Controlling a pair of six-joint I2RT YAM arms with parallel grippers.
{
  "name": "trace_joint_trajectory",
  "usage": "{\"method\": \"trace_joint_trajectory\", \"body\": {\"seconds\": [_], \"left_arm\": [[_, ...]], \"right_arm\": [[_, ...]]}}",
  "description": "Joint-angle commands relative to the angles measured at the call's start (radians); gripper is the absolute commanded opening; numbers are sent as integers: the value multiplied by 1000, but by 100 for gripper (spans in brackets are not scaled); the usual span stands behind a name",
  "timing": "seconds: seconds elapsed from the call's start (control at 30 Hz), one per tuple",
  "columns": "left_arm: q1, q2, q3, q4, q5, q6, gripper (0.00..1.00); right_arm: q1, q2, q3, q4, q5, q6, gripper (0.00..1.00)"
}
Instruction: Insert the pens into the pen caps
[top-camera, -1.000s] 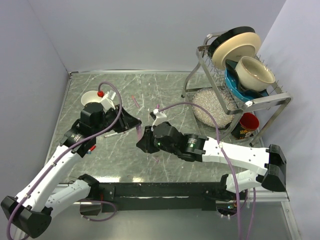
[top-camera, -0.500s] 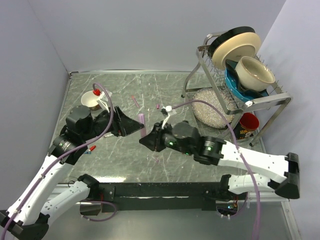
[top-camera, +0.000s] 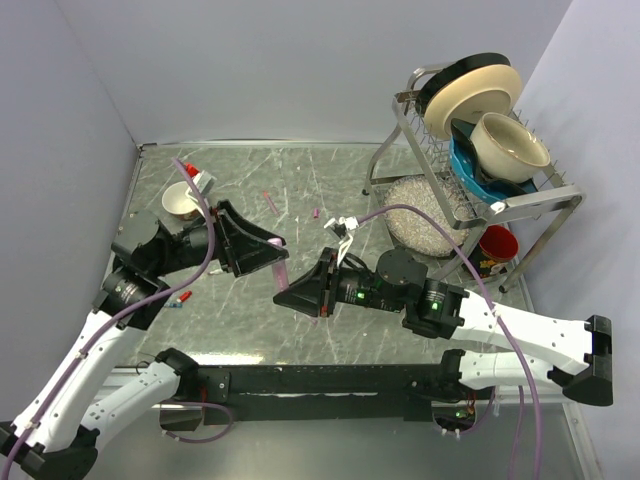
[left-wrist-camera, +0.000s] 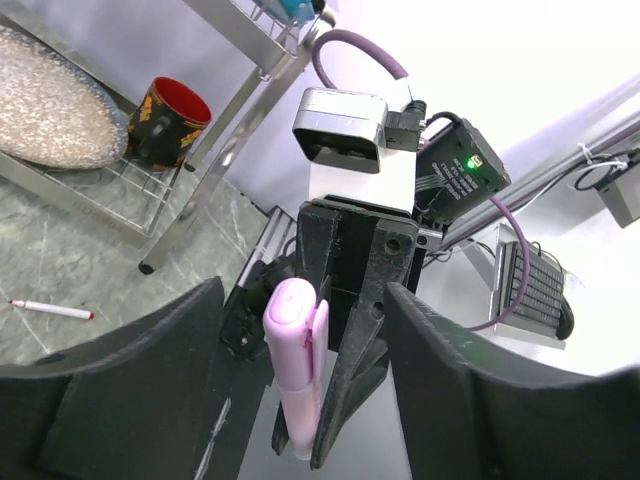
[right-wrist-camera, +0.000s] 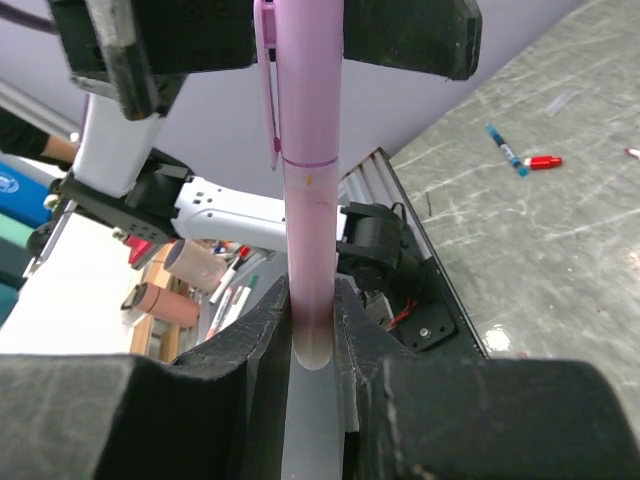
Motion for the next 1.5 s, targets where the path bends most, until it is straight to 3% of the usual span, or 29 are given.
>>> {"method": "trace_joint_trajectory", "body": {"seconds": [0.0, 0.13, 0.17, 0.27, 0.3, 0.43, 0.67, 0.83, 1.07, 1.23, 1.33, 1.47], "left_arm": [[-2, 1, 12, 63, 43, -12, 65], [-2, 4, 5, 85, 41, -29, 51], [-2, 7, -3, 85, 58, -38, 36], [-2, 16, -35, 192, 93, -99, 4], [-4, 15, -52, 224, 121, -125, 1], [-4, -37, -164, 361, 146, -272, 1], [-5, -71, -222, 291, 179, -264, 1], [-13, -114, -351, 465, 192, -397, 1], [-27, -134, -379, 379, 164, -337, 1], [-53, -139, -494, 618, 135, -484, 1], [-74, -151, -495, 587, 104, -478, 1], [-73, -98, -324, 210, 3, -251, 1]], "right_arm": [[-1, -16, -11, 79, -42, -8, 0], [-1, -16, -12, 79, -46, -8, 0], [-1, -16, -12, 80, -48, -8, 0], [1, -19, -11, 94, -51, -7, 0], [-1, -24, -9, 112, -45, -2, 0], [-4, -40, 1, 209, -25, 16, 0], [-34, -16, 114, 177, 78, -39, 0], [-110, 35, 213, 145, 41, -27, 0], [-219, 79, 310, 148, -42, -15, 0], [-246, 156, 374, 140, -79, -7, 0], [-266, 161, 371, 146, -82, 2, 0], [-271, 164, 355, 42, -88, -36, 1]]}}
